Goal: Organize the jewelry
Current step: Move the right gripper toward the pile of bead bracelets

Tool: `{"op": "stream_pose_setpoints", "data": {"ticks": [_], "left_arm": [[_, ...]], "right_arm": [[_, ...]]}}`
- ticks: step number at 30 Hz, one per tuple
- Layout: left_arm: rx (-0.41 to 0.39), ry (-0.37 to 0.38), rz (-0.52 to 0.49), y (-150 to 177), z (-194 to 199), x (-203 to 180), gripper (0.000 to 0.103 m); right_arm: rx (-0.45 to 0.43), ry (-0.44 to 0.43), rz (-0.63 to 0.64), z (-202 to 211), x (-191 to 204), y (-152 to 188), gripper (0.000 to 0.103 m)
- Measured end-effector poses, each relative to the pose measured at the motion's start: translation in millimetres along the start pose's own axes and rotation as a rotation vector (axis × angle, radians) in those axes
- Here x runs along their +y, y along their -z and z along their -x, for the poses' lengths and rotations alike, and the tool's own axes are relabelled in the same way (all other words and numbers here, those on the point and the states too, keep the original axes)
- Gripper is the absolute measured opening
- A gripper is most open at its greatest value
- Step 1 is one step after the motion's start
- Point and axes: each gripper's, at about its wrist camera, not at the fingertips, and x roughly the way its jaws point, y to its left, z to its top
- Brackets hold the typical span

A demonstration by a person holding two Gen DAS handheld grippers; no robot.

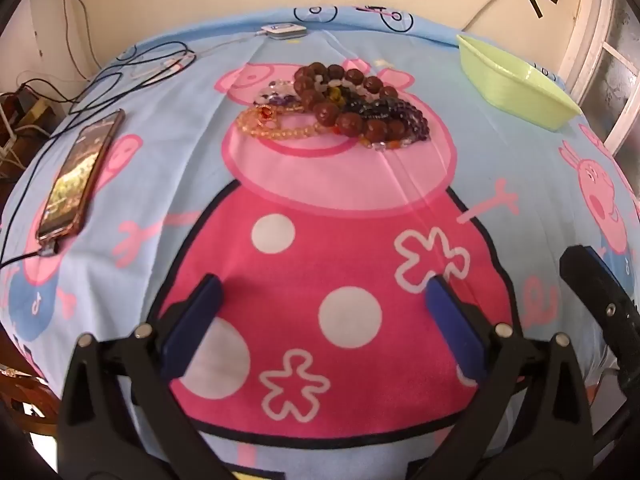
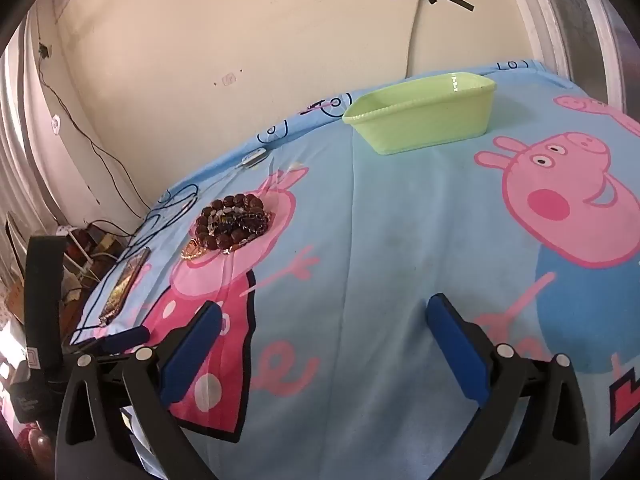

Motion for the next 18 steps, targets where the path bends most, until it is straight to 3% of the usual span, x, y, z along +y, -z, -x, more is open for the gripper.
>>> {"op": "stream_pose_setpoints", "data": {"ticks": [7, 13, 18], "left_arm": [[-0.028, 0.004, -0.003, -1, 7, 0, 0.097], [-0.183, 0.024, -0.034, 16, 16, 0, 0.097], [-0.206, 0.062, -0.078, 14, 17, 4, 0.097]], "right_arm": [[0.017, 0.019, 0.022, 2, 8, -3, 0.081], [0.025, 0.042, 0.077, -5, 10, 2, 0.081], [0.036, 0.075, 0.122, -6, 17, 4, 0.077]]}}
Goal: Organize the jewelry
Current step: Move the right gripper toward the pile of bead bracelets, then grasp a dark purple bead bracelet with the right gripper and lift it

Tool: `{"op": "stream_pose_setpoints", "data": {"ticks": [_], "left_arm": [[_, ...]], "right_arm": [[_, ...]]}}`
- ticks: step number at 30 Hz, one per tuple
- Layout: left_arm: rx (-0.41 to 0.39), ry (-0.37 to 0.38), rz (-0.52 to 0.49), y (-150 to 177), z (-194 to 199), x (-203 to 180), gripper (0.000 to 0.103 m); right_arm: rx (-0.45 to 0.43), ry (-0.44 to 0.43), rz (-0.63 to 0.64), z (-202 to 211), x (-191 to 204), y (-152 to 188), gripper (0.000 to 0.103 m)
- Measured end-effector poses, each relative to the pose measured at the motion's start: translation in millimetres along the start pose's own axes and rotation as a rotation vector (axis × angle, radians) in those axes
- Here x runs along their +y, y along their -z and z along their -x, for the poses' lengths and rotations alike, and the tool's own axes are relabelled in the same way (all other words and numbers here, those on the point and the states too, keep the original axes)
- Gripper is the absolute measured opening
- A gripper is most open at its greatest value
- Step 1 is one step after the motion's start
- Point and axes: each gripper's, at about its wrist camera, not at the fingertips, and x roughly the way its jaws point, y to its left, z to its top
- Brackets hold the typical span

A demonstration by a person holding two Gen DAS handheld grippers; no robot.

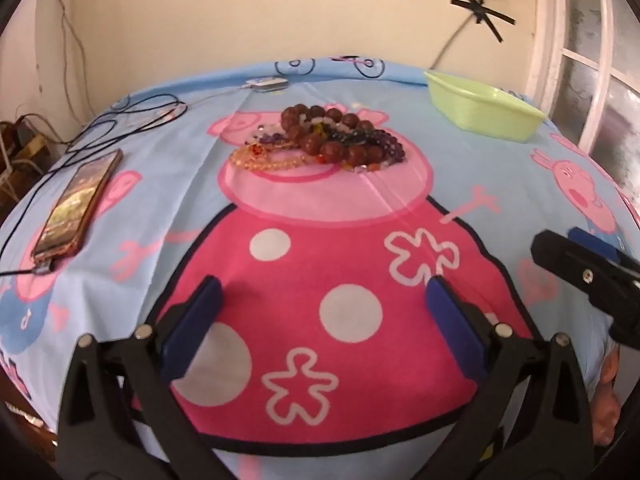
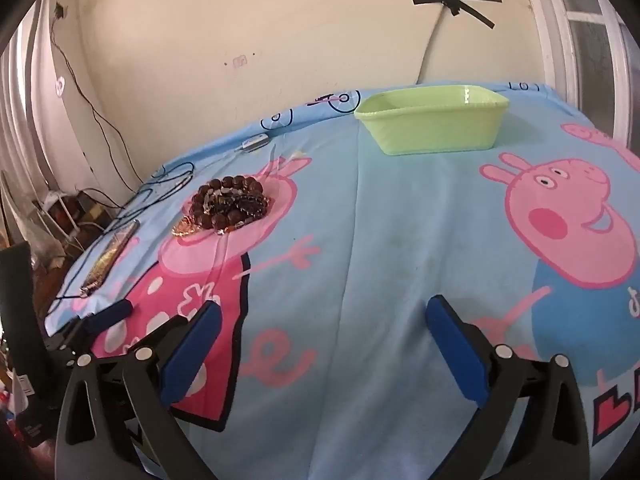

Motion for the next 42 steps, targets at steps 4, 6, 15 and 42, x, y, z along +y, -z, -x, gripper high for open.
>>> {"op": "stream_pose_setpoints", "data": {"ticks": [4, 6, 15, 42], "left_arm": [[-0.014, 0.062, 0.039, -5, 3, 10, 0.097], [-0.025, 0.088, 0.062, -9, 4, 17, 0.097], [-0.026, 0.167, 0.102, -33, -4, 51, 0.079], [0.027, 0.298, 0.051, -38, -21, 36, 0.064]], "right_arm": [[0.007, -0.012, 0.057, -1, 7, -5, 0.050], [0.016, -0.029, 0.084, -4, 11, -14, 0.044], [0.124, -0.154, 0.150, -48, 29, -71, 0.012], [0.091, -0.212, 0.113, -27, -9, -83, 0.000]]}}
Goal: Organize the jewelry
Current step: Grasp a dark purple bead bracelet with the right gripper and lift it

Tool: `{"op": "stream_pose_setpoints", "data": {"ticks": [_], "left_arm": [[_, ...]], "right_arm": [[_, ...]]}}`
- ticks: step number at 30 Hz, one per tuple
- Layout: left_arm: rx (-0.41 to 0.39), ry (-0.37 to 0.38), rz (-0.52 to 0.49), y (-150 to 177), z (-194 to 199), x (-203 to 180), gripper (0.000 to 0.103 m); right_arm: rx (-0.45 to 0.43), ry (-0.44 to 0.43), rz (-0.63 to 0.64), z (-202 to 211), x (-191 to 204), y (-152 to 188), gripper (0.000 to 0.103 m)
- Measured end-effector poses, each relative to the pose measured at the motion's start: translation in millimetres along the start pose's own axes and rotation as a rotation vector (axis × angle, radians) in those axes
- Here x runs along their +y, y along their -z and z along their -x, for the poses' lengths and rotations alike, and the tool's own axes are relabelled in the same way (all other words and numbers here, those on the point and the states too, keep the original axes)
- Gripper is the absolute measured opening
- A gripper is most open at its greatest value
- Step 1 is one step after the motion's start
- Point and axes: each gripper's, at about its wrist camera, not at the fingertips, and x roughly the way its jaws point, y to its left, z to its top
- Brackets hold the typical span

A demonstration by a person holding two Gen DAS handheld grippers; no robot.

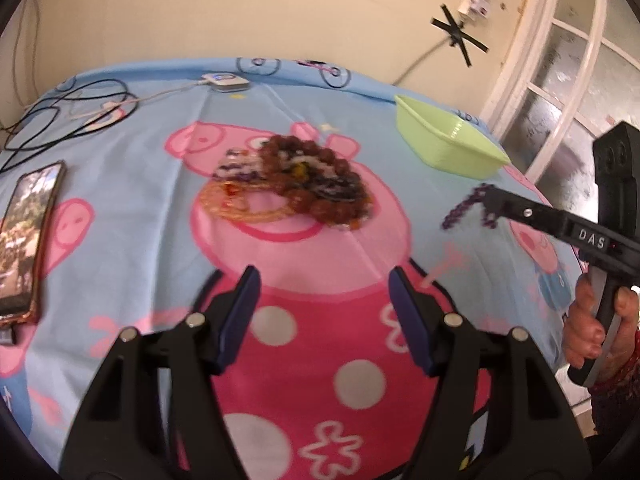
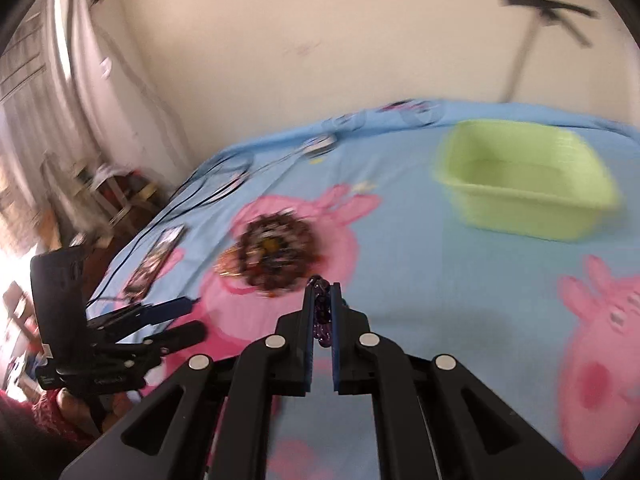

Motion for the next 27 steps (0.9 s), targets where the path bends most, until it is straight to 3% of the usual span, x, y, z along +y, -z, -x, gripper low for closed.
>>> {"op": "stream_pose_setpoints", "data": {"ticks": [3, 8, 10, 15, 19, 20, 22, 27], "left_arm": [[0.025, 0.019, -0.040, -1, -7, -18, 0.064], [0.039, 0.067, -0.106, -7, -16, -47, 0.064], [0.050, 0.066, -0.145, -11, -24, -61, 0.064], [0.073, 0.088, -0.219, -23, -41, -85, 0.064], [0.100, 0.128, -0.244, -34, -54, -99, 0.064], [0.114, 0.148, -0.244, -38, -60, -104, 0.064], [0.136, 0.192, -0.231, -45, -69, -107, 0.064], [0.174, 0.188, -0.289, -46, -93, -119, 0.064]], "right_arm": [[0.020, 0.031, -0.063, 10, -24, 10, 0.000], [0.068, -0.116, -0.267, 4, -63, 25, 0.000], [0.088, -0.100, -0.282, 1, -67, 28, 0.000], [0.083, 0.050, -0.203, 10, -70, 33, 0.000], [0.062, 0.109, -0.112, 20, -65, 39, 0.000], [0.060, 0.116, -0.100, 22, -65, 41, 0.003], [0.052, 0.114, -0.081, 26, -65, 45, 0.022], [0.052, 0.130, 0.009, 26, -54, 45, 0.026]]}}
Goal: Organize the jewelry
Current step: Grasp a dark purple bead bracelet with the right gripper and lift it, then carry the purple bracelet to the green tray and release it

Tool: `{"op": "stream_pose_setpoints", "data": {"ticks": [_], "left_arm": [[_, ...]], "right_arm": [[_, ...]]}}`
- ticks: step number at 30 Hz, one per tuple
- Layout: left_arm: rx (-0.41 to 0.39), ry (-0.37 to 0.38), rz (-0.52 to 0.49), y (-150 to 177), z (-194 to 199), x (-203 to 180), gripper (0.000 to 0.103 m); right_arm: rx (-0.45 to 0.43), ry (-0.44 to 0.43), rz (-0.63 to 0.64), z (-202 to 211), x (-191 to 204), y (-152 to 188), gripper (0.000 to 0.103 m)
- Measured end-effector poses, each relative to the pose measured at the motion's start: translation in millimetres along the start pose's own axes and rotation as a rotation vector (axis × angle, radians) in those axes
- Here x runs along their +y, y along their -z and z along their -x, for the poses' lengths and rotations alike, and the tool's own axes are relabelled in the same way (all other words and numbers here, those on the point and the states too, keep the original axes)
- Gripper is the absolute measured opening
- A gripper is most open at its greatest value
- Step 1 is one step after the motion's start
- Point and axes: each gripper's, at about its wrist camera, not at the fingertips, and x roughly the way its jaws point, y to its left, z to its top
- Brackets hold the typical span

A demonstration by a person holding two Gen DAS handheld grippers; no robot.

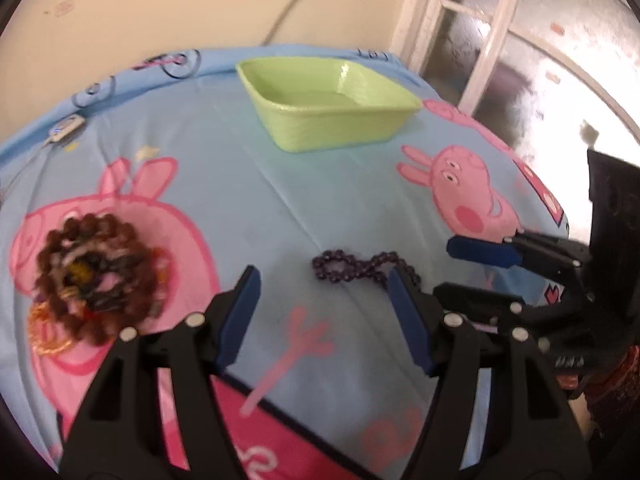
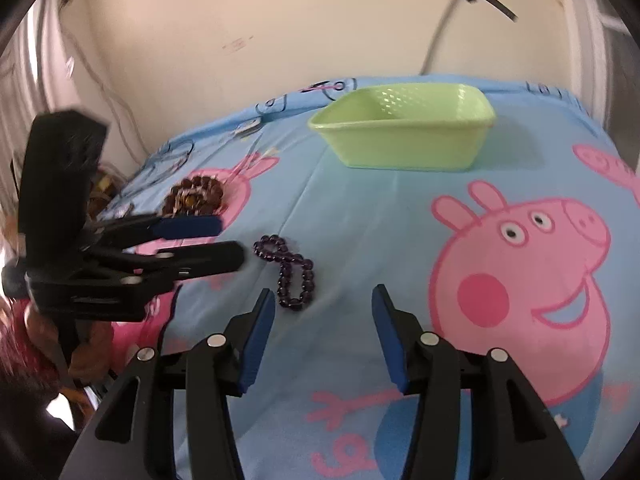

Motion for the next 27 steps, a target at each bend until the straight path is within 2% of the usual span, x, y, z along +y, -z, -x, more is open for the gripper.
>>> {"op": "stream_pose_setpoints", "data": {"ticks": [1, 2, 3, 4, 5, 7, 8, 10, 11, 13, 18, 24, 27], "left_arm": [[0.013, 0.007, -0.010, -1, -5, -2, 0.063], [0.022, 0.006, -0.021, 0, -10, -5, 0.057], [0.027, -0.007, -0.032, -1, -12, -6, 0.055], [0.022, -0.018, -0.040, -1, -13, -8, 0.047], [0.023, -0.009, -0.042, -3, -14, -8, 0.028], [0.032, 0.045, -0.013, -5, -17, -5, 0.015], [0.034, 0.057, -0.003, -5, -17, -3, 0.012], [0.034, 0.090, 0.028, -6, -17, 1, 0.011], [0.035, 0.117, 0.047, -6, -16, 3, 0.007], [0.028, 0.161, 0.080, -7, -12, 5, 0.007], [-0.010, 0.223, 0.110, -19, 4, 6, 0.007], [-0.102, 0.217, 0.042, -66, 25, -6, 0.007], [-0.151, 0.202, 0.004, -98, 29, -10, 0.007]], "right_arm": [[0.005, 0.012, 0.036, -2, 4, 0, 0.026], [0.014, 0.019, 0.073, -4, 9, -1, 0.026], [0.023, 0.030, 0.110, -7, 14, -1, 0.026], [0.030, 0.038, 0.138, -11, 17, -1, 0.026], [0.039, 0.045, 0.165, -15, 22, -1, 0.026], [0.052, 0.065, 0.219, -25, 30, -2, 0.026], [0.059, 0.066, 0.232, -27, 32, -4, 0.025], [0.065, 0.062, 0.245, -28, 34, -5, 0.000], [0.064, 0.070, 0.241, -28, 32, -6, 0.000], [0.055, 0.035, 0.195, -27, 25, -10, 0.000], [-0.050, -0.020, 0.120, -8, 19, -20, 0.000], [-0.184, -0.013, 0.088, 17, 10, -57, 0.000], [-0.259, -0.008, 0.076, 29, -2, -89, 0.000]]}}
